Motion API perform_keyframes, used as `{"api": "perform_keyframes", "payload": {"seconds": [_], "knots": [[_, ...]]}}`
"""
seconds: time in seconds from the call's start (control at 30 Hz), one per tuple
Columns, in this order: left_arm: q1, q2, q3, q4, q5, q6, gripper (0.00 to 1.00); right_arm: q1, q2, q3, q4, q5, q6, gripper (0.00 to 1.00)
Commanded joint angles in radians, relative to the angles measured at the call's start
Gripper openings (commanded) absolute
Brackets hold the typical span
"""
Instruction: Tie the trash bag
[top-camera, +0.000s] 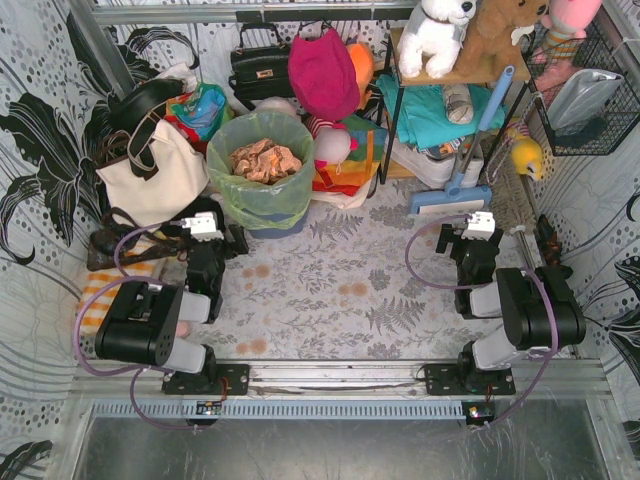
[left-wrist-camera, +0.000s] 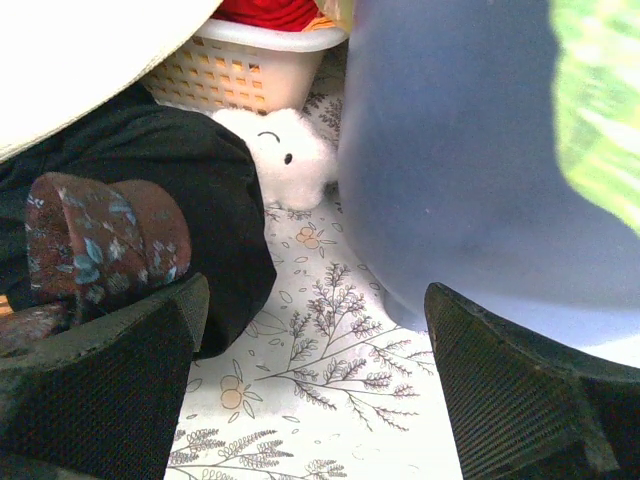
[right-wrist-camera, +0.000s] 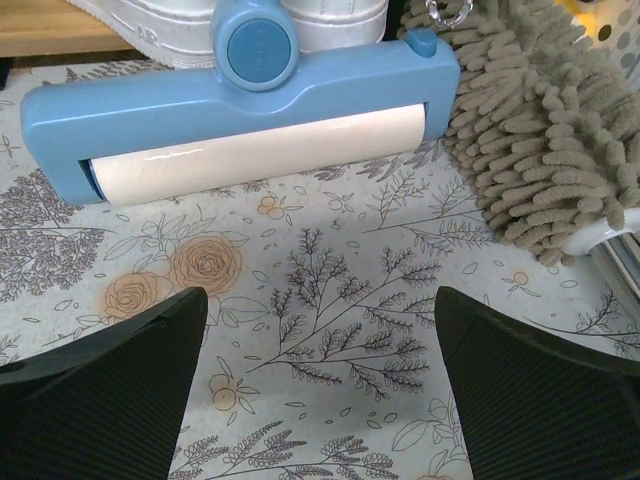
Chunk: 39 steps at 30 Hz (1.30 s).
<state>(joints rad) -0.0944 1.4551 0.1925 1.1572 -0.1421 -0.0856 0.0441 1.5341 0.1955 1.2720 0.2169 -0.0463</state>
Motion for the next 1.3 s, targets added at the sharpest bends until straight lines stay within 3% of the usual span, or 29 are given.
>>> {"api": "perform_keyframes", "payload": {"seconds": [0.0,0.33,0.63,0.8,1.0,1.13,1.27], "knots": [[-0.036,-0.094,-0.034,0.068,-0.077,0.048,0.98,-0.006,-0.092,-0.004,-0.043,-0.009,-0.008,0.97],[-0.140,-0.422,0.064,-0.484,-0.158,0.008,0.98,-0.006,-0.442,0.046,-0.495,-0.018,0.040,0.97],[-0.155,-0.670,0.331,-1.122,-0.272,-0.250,0.98,-0.006,-0.623,0.284,-0.985,-0.159,0.161,0.97],[-0.155,-0.718,0.509,-1.378,-0.296,-0.299,0.98,-0.006,-0.562,0.565,-1.289,-0.408,0.262,0.97],[-0.155,-0.773,0.591,-1.570,-0.301,-0.268,0.98,0.000,-0.420,0.821,-1.480,-0.520,0.579,0.95],[-0.156,-0.841,0.550,-1.546,-0.273,-0.274,0.98,0.096,-0.368,0.928,-1.548,-0.481,0.693,0.95],[-0.156,-0.821,0.553,-1.586,-0.327,-0.307,0.98,0.266,-0.318,1.045,-1.628,-0.358,0.781,0.92]]}}
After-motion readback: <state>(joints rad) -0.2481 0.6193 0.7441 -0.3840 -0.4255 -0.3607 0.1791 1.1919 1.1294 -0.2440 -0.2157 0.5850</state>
